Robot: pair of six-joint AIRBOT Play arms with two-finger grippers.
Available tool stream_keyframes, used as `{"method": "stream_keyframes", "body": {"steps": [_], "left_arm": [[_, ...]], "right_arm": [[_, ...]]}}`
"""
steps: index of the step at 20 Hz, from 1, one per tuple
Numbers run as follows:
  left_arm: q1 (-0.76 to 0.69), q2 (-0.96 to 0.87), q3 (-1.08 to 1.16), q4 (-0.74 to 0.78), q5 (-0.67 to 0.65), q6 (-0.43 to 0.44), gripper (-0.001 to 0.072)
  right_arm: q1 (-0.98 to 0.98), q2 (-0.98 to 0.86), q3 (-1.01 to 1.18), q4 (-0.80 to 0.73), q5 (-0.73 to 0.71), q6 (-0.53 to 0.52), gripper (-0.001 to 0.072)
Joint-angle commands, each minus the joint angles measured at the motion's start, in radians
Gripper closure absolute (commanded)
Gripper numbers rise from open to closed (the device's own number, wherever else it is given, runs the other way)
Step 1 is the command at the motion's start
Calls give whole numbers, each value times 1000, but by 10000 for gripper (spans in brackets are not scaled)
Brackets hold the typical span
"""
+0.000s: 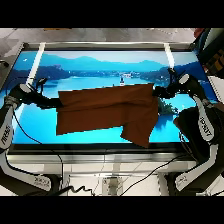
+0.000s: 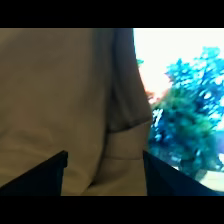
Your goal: Fold the clothes and pants, and hang the long-sleeved shirts on hangers.
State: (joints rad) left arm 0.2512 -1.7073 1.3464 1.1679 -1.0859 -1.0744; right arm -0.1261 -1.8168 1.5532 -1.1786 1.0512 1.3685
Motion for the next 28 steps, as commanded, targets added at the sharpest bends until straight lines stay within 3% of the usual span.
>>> {"method": "stream_keyframes", "body": {"steps": [1,2,3,5,8,10,14,17,20,23,25,27,28], "left_arm": [[9,8,20,1,-111,-3,13],[22,25,24,34,-172,-4,35],[39,46,23,74,-220,-10,120],[89,90,21,122,-269,-79,138],[191,175,-35,34,-287,-92,172],[257,254,-146,-41,-273,-80,172],[358,403,-420,-187,-166,39,172],[369,433,-532,-277,-101,55,172],[359,425,-575,-282,-82,73,172],[359,424,-585,-287,-76,73,172],[359,424,-585,-287,-77,72,172],[358,424,-588,-287,-78,72,172],[358,424,-594,-287,-78,72,172]], "right_arm": [[-14,21,36,-54,110,10,248],[-30,43,37,-85,161,4,272],[-53,65,37,-119,225,-1,272],[-114,97,29,-139,375,-13,273],[-204,154,-88,-95,515,-42,273],[-238,226,-253,-9,478,-89,274],[-246,365,-635,214,238,-225,282],[-246,406,-889,446,55,-303,327],[-246,405,-1022,590,-20,-401,327],[-246,405,-1054,639,-23,-446,332],[-246,405,-1054,640,-23,-448,471],[-246,405,-1054,640,-12,-492,486],[-246,405,-1054,640,-9,-506,575]]}}
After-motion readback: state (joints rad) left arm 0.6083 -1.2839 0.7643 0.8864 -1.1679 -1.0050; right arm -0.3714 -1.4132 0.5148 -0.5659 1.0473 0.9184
